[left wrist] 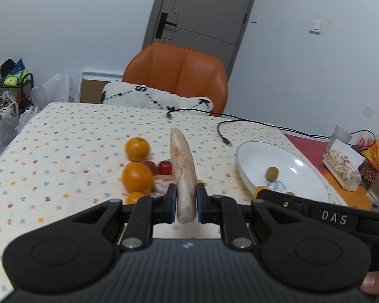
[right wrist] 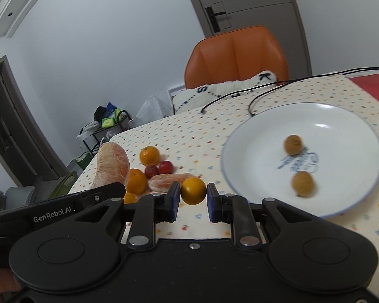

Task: Organize fruits
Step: 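Carry the kumquat to the plate and open the right tool while the left tool carries the pomelo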

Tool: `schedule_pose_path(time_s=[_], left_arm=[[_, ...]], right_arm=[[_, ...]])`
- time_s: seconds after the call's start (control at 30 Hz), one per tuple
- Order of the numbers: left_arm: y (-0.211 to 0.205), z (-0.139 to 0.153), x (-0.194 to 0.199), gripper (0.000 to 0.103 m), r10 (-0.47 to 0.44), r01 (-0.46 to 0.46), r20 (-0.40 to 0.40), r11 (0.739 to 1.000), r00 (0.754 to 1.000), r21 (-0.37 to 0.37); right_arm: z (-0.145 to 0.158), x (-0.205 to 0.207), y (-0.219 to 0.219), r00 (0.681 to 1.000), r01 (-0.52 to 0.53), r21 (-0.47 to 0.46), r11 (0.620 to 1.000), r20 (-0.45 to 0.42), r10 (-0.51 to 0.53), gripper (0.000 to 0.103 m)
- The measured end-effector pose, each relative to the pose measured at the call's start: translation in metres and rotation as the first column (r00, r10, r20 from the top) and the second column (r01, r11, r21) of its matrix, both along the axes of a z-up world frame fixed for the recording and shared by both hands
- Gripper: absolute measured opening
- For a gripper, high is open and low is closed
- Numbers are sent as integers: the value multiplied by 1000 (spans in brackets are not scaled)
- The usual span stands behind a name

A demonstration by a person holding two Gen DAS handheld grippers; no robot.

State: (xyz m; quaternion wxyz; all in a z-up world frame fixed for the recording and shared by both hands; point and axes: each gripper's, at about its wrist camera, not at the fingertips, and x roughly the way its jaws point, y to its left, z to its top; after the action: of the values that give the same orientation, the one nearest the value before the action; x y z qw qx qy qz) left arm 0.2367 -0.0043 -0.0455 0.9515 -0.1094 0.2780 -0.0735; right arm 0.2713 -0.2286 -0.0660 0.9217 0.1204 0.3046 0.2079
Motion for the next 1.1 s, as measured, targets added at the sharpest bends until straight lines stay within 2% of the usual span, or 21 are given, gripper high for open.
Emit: schedule_pose_path(time_s=[0.4,1.1], left_arm=[[-43,9,-5,14,-52,52,17,998,998,22],[-99,2,9,14,-119,119,-1,992,993,52]], right_arm=[[4,-18,-49,997,76,14,997,19,-76,21],[-11,-24,-117,983,182,33,983,-1,-182,21]])
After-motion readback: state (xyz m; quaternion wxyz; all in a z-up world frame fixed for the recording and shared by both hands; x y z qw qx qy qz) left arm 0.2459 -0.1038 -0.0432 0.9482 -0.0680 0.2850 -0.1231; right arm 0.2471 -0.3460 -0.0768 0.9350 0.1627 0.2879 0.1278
